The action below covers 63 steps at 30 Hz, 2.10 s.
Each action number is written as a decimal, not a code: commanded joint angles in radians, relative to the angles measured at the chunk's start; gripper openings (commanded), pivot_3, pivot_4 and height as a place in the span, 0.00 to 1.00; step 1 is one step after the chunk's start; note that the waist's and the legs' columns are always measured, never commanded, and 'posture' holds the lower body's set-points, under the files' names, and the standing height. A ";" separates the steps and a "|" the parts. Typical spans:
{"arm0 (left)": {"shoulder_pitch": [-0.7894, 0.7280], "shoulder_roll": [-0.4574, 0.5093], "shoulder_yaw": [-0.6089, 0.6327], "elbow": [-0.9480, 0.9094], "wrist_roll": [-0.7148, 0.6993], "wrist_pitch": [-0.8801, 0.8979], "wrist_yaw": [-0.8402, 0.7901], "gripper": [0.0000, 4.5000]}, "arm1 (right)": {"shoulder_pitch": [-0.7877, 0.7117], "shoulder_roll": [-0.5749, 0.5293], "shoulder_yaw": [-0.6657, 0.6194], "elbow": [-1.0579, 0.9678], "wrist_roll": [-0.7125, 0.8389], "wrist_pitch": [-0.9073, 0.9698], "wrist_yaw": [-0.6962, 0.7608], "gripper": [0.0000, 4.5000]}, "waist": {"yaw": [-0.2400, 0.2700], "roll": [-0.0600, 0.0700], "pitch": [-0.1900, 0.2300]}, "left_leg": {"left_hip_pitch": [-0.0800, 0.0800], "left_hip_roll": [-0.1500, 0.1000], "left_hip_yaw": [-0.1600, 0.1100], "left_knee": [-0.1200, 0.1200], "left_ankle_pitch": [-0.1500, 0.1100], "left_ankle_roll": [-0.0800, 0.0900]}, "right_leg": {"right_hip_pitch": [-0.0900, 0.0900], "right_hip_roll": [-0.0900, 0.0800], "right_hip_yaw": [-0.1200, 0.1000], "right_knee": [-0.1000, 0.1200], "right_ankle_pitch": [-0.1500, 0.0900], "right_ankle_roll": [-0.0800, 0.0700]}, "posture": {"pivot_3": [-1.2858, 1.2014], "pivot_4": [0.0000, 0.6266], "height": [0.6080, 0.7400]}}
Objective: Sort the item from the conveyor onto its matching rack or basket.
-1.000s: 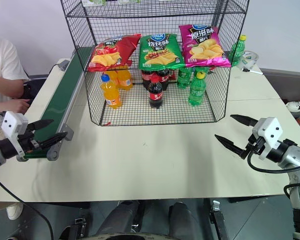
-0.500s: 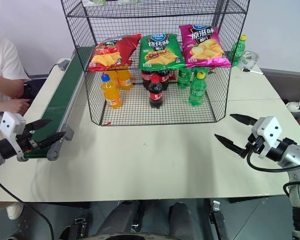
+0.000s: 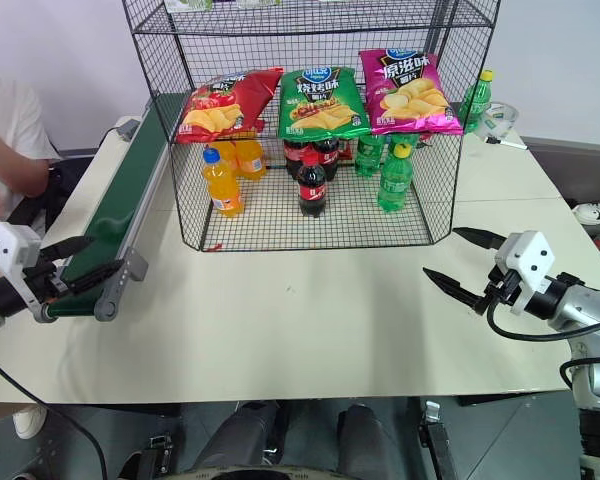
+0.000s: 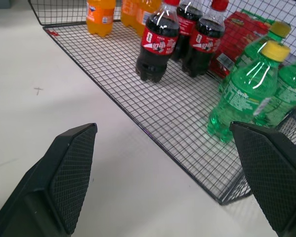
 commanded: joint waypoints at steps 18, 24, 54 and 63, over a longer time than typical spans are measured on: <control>-0.010 -0.036 0.012 0.000 0.015 -0.090 -0.005 0.95 | -0.018 0.009 0.018 -0.020 0.013 -0.028 -0.002 1.00 | 0.001 0.000 0.000 | 0.000 0.000 0.000 -0.001 0.000 0.000 | 0.000 0.000 0.000 -0.001 0.000 0.000 | 0.52 0.24 1.00; -0.004 -0.043 0.018 -0.007 0.015 -0.101 0.004 0.95 | -0.028 0.012 0.030 -0.015 0.011 -0.032 -0.003 1.00 | 0.001 0.000 0.000 | 0.000 0.000 0.000 -0.001 0.000 0.000 | 0.000 0.000 0.000 -0.001 0.000 0.000 | 0.52 0.24 1.00; 0.114 -0.062 0.045 -0.034 0.177 -0.392 0.174 0.95 | -0.101 0.084 0.216 -0.128 -0.039 0.052 -0.070 1.00 | 0.002 0.000 0.001 | -0.001 0.000 0.000 -0.002 0.000 0.000 | -0.001 0.000 0.000 -0.003 0.000 0.000 | 0.52 0.24 1.00; 0.181 -0.043 0.083 -0.040 0.295 -0.626 0.295 0.95 | -0.160 0.096 0.272 -0.193 0.134 0.220 0.061 1.00 | 0.000 0.000 0.001 | -0.001 0.000 0.000 -0.001 0.000 0.000 | -0.001 0.000 0.000 -0.003 0.000 0.000 | 0.52 0.24 1.00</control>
